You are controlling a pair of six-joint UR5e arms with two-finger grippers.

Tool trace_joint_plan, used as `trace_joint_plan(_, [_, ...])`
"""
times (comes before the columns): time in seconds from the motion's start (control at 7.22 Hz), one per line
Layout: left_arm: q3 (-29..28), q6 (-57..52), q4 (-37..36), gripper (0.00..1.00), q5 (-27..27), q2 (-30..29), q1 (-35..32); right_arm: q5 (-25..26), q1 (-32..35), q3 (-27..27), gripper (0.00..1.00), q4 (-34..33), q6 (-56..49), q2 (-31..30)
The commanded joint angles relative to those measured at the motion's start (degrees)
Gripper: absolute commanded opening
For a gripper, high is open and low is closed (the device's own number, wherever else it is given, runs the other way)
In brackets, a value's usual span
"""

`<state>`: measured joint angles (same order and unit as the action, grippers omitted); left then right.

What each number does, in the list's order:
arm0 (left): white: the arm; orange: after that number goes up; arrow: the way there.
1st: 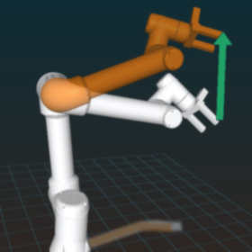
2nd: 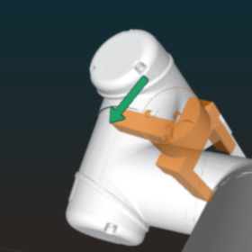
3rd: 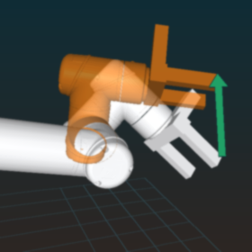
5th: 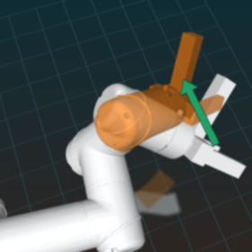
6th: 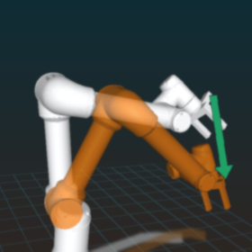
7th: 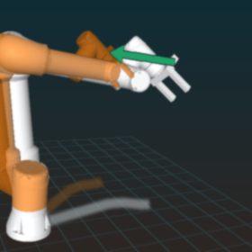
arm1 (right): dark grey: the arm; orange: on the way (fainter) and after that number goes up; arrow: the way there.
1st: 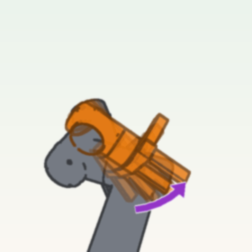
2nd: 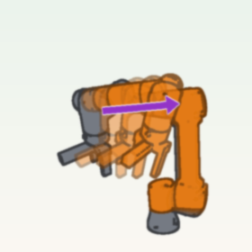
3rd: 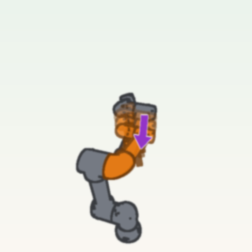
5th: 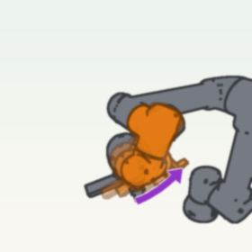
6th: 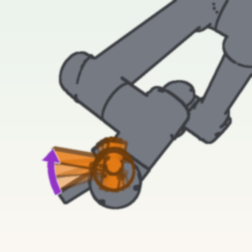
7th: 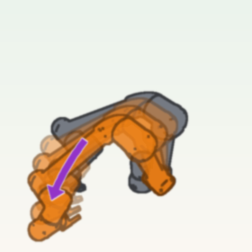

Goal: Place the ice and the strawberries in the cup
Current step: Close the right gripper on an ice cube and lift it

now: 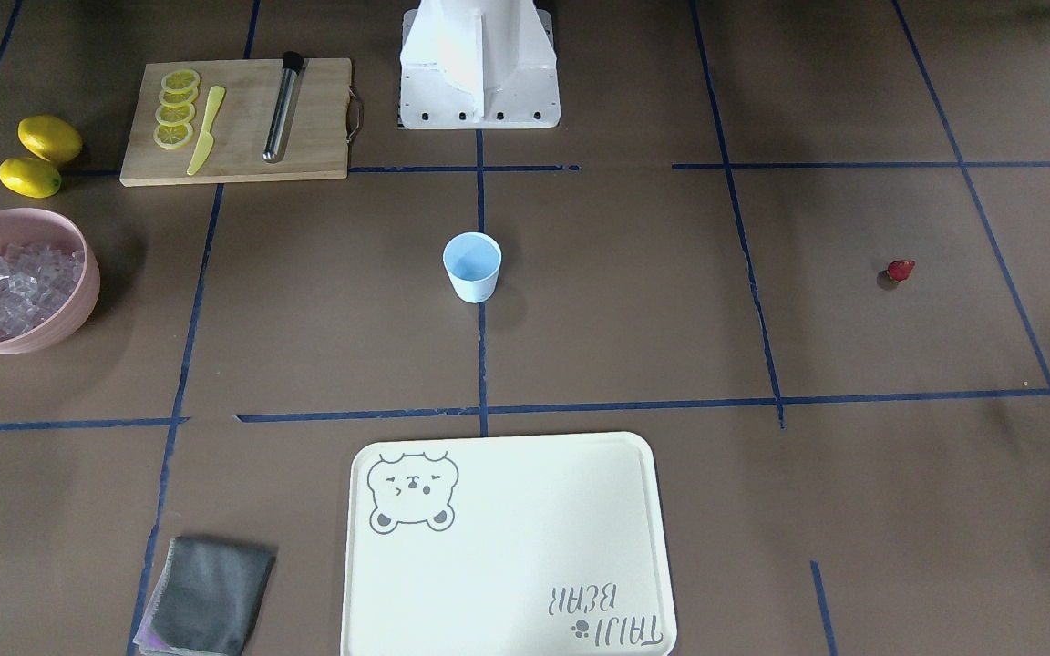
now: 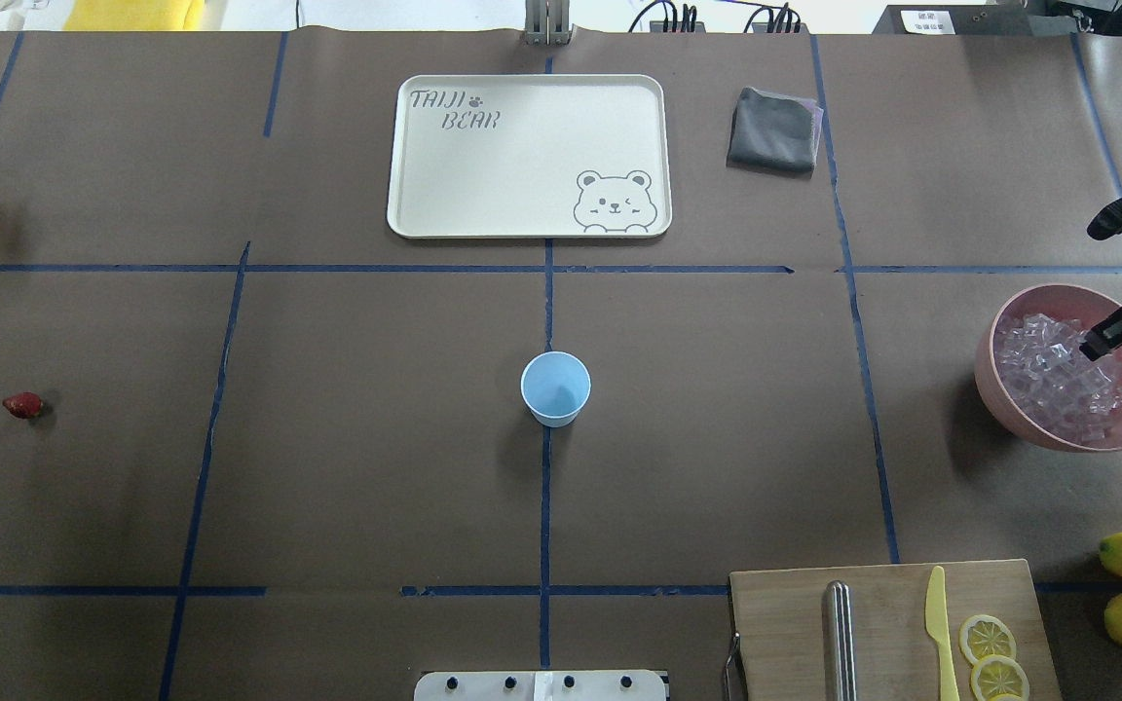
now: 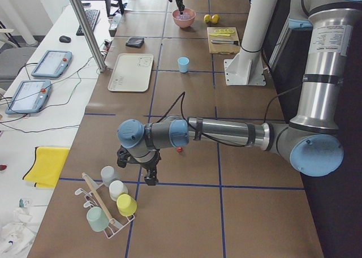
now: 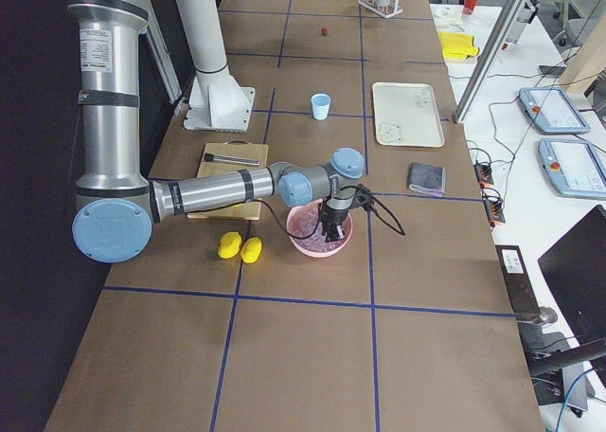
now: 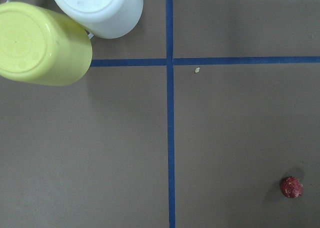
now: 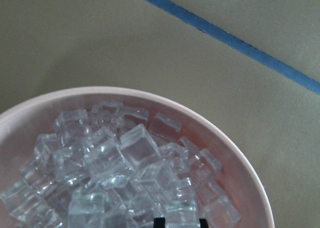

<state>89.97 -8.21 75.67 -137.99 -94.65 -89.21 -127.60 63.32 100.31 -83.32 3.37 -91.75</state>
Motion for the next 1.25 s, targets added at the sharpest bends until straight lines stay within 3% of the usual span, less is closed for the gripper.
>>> trace_joint_plan(0.0, [0.0,0.0,0.0,1.00,0.0,-0.1,0.0,-0.6,1.5,1.6,0.02,-0.2,-0.2,-0.4])
trace_joint_plan(0.14, [0.0,0.0,0.0,1.00,0.0,0.0,0.0,-1.4,3.8,3.5,0.02,-1.7,-0.8,-0.6])
trace_joint_plan(0.42, [-0.1,-0.1,0.0,1.00,0.0,0.0,0.0,-1.7,6.9,11.4,0.02,-13.6,-6.6,-0.4])
trace_joint_plan(0.55, [-0.1,-0.1,0.0,1.00,0.0,0.0,0.0,-1.8,8.0,15.6,0.02,-16.5,-6.6,-0.4])
trace_joint_plan(0.83, [-0.1,-0.1,0.0,1.00,-0.1,0.0,0.0,-4.8,9.4,17.3,0.01,-17.0,-5.5,2.2])
trace_joint_plan(1.11, [-0.1,-0.1,0.0,1.00,-0.1,0.2,0.0,-8.8,8.0,16.8,0.00,-18.0,4.3,10.1])
